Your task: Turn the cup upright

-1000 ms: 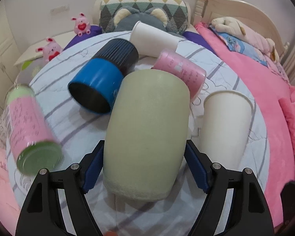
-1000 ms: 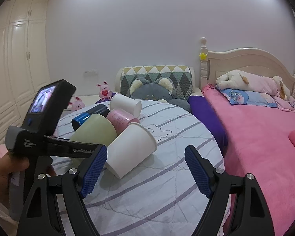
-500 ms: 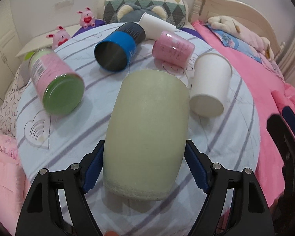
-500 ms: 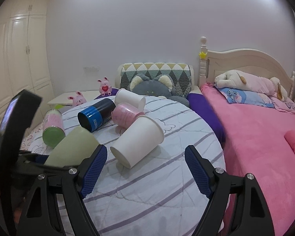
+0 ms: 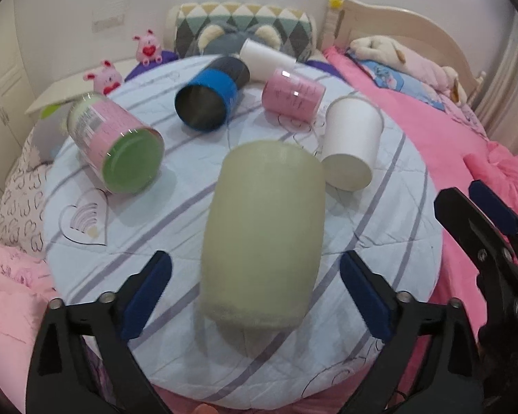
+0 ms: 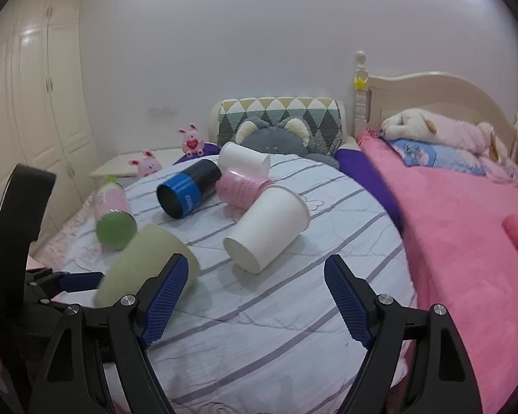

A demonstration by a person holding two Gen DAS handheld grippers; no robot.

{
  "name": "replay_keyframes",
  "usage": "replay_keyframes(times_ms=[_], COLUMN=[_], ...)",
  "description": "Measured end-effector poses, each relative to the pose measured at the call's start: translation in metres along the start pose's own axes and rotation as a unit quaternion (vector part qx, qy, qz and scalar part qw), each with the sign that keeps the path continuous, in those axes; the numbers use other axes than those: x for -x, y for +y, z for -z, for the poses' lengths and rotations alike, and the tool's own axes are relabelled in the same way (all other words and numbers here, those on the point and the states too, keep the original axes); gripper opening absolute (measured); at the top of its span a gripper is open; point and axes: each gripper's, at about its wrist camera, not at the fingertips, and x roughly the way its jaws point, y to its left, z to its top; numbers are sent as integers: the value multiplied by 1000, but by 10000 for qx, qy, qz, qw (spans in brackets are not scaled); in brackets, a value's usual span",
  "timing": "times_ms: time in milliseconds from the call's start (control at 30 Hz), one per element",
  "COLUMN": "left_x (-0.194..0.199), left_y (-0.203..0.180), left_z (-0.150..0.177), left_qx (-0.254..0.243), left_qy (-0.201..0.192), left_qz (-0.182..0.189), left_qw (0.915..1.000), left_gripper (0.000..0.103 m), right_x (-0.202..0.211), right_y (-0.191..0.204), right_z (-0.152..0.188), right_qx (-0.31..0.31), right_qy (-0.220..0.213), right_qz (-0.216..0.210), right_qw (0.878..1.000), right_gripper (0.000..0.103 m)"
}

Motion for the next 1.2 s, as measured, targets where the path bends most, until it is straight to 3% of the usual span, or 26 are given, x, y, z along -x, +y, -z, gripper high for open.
replay_keyframes(times_ms=[200, 400, 667, 900, 1200], left_x=[25, 51, 67, 60, 51], left_y=[5, 11, 32, 47, 58], left_z=[9, 20, 29, 33, 39], left_qx=[-238, -476, -280, -113, -53], left_qy=[-457, -1146, -1774, -1772, -1795], left_qz=[-271, -688, -717, -647, -554], left_qw=[9983, 9899, 9811, 9820, 9822], left_gripper=[100, 103, 103, 103, 103], right_x=[6, 3, -7, -17, -44], right_y=[7, 17, 31, 47, 41], right_z=[-5, -7, -8, -8, -9], right_qx=[-305, -565, -851, -768, -1240], right_qy=[77, 300, 612, 805, 1326], right_qz=[-197, -492, -671, -580, -479], right_qw=[9993, 9967, 9922, 9921, 9822], right_gripper=[83, 83, 83, 83, 83])
